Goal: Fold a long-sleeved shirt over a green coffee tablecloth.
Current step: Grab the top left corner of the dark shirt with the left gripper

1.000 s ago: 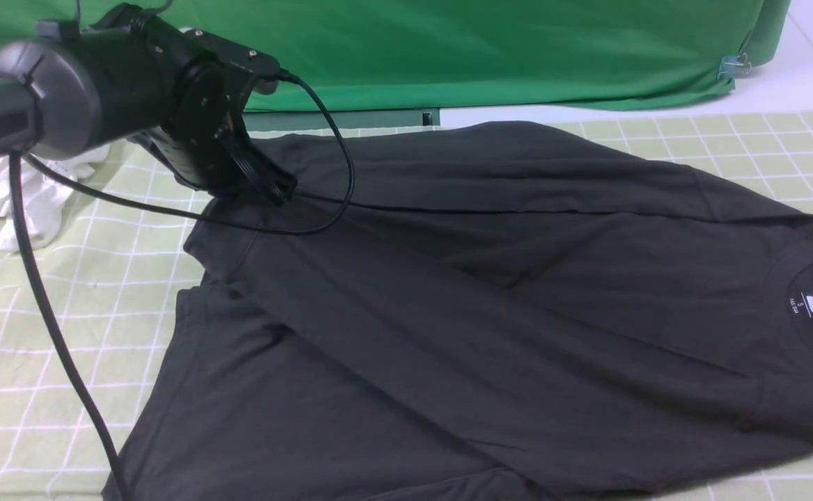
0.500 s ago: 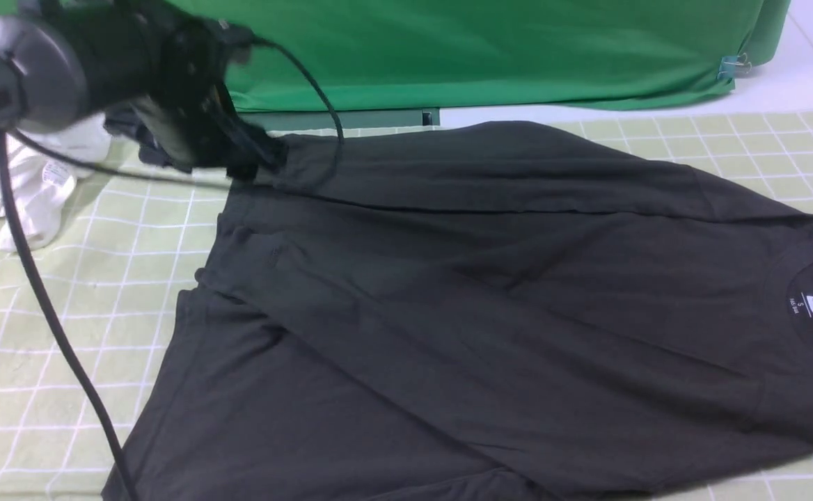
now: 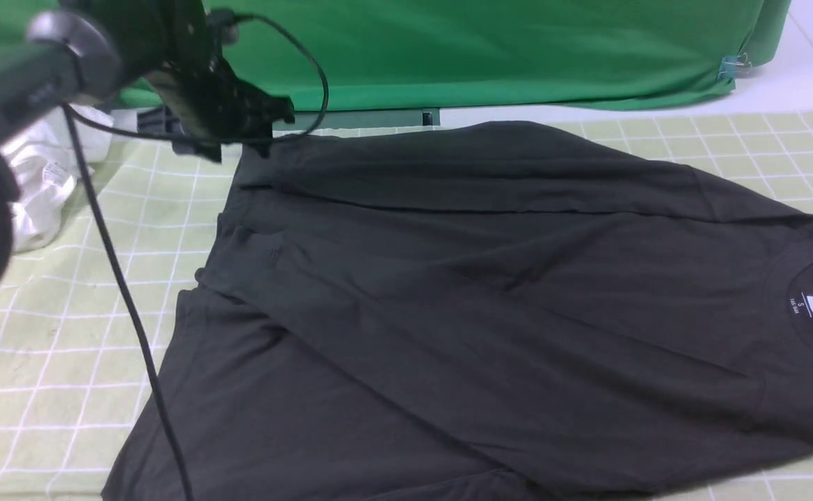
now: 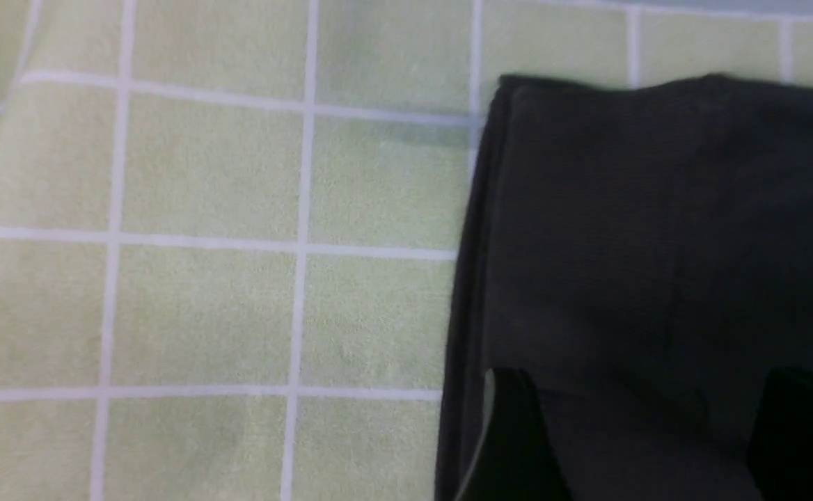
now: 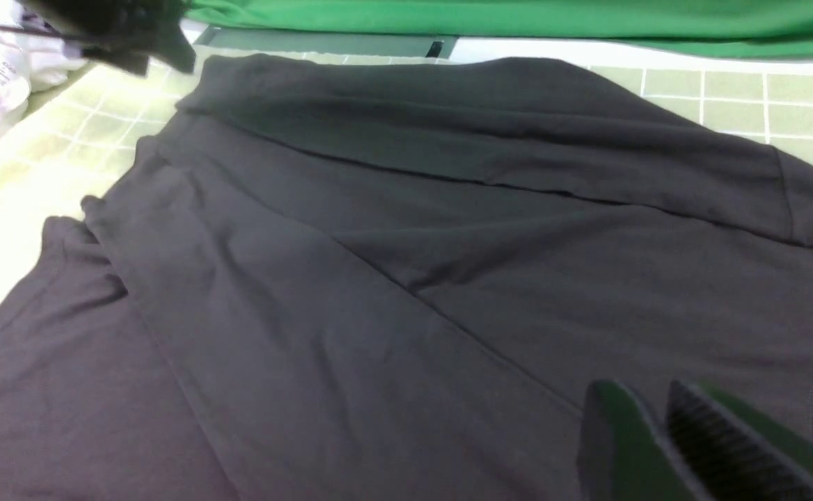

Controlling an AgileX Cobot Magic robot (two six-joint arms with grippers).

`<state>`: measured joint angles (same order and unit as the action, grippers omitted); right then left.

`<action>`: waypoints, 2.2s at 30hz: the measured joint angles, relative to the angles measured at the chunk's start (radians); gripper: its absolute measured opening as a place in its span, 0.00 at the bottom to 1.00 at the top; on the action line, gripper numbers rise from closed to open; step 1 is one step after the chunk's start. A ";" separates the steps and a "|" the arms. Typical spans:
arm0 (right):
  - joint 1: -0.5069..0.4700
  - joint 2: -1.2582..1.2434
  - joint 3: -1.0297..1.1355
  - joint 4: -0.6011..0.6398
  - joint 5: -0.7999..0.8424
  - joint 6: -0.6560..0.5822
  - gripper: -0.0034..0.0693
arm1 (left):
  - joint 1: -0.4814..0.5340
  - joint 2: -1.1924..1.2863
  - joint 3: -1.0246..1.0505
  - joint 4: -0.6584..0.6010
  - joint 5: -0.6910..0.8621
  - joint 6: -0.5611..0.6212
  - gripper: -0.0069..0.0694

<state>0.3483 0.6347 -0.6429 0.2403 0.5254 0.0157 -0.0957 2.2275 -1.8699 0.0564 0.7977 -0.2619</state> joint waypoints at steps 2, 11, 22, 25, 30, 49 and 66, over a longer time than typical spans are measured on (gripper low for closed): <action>0.000 0.000 0.000 0.000 0.000 0.000 0.19 | 0.002 0.019 -0.004 0.000 -0.007 0.000 0.67; 0.000 0.000 0.000 0.000 0.003 0.001 0.20 | 0.005 0.073 -0.014 0.001 -0.066 0.000 0.67; 0.000 0.000 0.000 0.000 0.003 0.001 0.22 | 0.005 0.086 -0.015 -0.018 -0.089 0.000 0.22; 0.000 0.000 0.000 0.000 0.007 0.001 0.22 | 0.005 0.086 -0.015 -0.025 -0.092 0.011 0.12; 0.000 0.000 0.000 0.000 0.011 0.001 0.22 | 0.005 0.086 -0.015 -0.030 -0.088 0.024 0.10; 0.000 0.000 0.000 0.000 0.011 0.002 0.22 | 0.035 0.072 -0.015 -0.044 -0.075 0.035 0.53; 0.000 0.000 0.000 0.000 0.011 0.002 0.22 | 0.035 0.100 -0.017 -0.062 -0.075 0.093 0.35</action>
<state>0.3483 0.6347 -0.6429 0.2403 0.5360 0.0177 -0.0610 2.3273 -1.8869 -0.0054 0.7225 -0.1690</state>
